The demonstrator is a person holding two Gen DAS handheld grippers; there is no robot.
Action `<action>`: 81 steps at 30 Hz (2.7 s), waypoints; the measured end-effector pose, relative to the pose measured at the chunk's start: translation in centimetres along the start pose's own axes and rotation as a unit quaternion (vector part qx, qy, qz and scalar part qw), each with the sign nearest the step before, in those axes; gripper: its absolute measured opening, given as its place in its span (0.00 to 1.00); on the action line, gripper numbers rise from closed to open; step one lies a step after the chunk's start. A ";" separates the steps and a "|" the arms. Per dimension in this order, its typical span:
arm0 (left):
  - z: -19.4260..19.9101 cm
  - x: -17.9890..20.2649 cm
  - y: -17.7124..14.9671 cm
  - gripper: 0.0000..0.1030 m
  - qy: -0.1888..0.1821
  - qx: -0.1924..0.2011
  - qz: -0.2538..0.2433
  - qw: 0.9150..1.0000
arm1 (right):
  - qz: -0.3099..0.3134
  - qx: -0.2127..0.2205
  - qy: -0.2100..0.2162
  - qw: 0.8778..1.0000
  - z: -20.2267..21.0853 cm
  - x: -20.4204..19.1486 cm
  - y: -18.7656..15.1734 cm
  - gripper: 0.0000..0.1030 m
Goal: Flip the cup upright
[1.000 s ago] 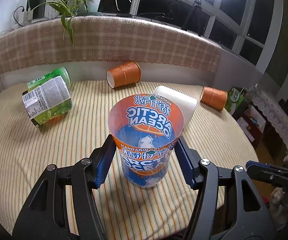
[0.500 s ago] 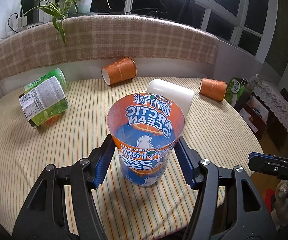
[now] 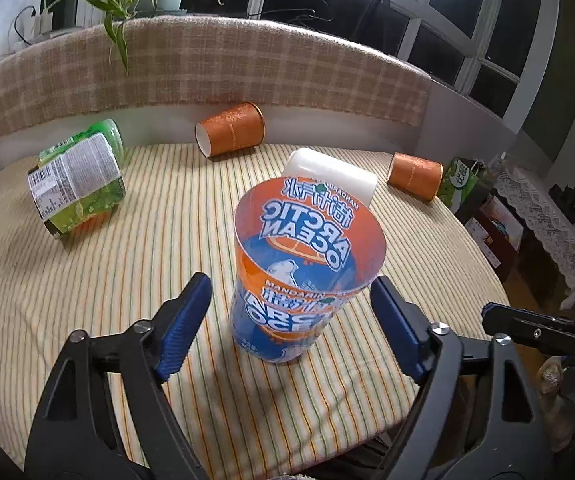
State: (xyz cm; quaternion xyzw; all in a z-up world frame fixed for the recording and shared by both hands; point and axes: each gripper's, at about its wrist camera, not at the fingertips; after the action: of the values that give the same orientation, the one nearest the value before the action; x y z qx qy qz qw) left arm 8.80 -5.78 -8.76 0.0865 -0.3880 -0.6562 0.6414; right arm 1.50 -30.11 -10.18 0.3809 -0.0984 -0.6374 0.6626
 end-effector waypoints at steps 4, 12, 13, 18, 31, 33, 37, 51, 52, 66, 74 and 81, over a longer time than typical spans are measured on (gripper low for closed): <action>0.2 -0.4 -0.5 0.89 0.001 -0.004 0.002 1.000 | 0.006 0.002 -0.002 1.000 0.0 -0.2 0.1 0.84; 1.6 -2.1 -1.4 0.89 0.016 0.000 0.017 1.000 | 0.034 0.014 -0.016 0.999 0.0 -1.7 0.7 0.84; 1.8 -2.2 -1.4 0.89 0.017 0.002 0.019 1.000 | 0.039 0.015 -0.018 0.999 0.0 -1.9 0.7 0.84; 3.6 -3.1 -1.6 0.89 0.036 0.026 0.024 0.999 | 0.057 0.026 -0.024 0.998 0.1 -2.8 1.1 0.84; 9.2 -2.6 -1.0 0.89 0.076 0.136 0.020 0.988 | 0.132 0.097 -0.075 0.984 2.1 -6.6 2.0 0.85; 9.9 -2.2 -0.9 0.89 0.078 0.152 0.015 0.985 | 0.145 0.113 -0.084 0.979 2.5 -7.2 2.2 0.90; 11.3 -1.3 -0.8 0.89 0.084 0.176 0.002 0.981 | 0.161 0.144 -0.099 0.971 3.3 -8.2 2.5 0.97; 14.2 0.1 -1.0 1.00 0.100 0.238 -0.007 0.966 | 0.148 0.203 -0.139 0.958 4.9 -8.6 2.4 1.00; 14.2 0.1 -1.0 1.00 0.103 0.239 -0.006 0.966 | 0.146 0.205 -0.141 0.957 5.0 -8.5 2.3 1.00; 13.8 -0.6 -1.0 1.00 0.116 0.235 0.005 0.965 | 0.143 0.204 -0.138 0.959 4.4 -8.5 2.3 1.00; 13.8 -0.6 -1.0 1.00 0.117 0.235 0.004 0.965 | 0.145 0.201 -0.137 0.959 4.3 -8.5 2.3 1.00; 13.8 -0.6 -1.0 1.00 0.117 0.236 0.005 0.965 | 0.143 0.198 -0.136 0.960 4.1 -8.4 2.3 1.00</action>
State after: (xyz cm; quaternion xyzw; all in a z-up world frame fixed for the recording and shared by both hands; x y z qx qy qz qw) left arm -0.36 0.12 -0.15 0.3097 -0.4544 -0.5285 0.6468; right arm -0.66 -24.17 -2.85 0.3961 -0.3650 -0.5493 0.6388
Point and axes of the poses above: each gripper's, at about its wrist camera, not at the fingertips, and z roughly against the way its jaws point, x to its right, y to its top, and after that the axes turned 13 degrees about z, right-handed
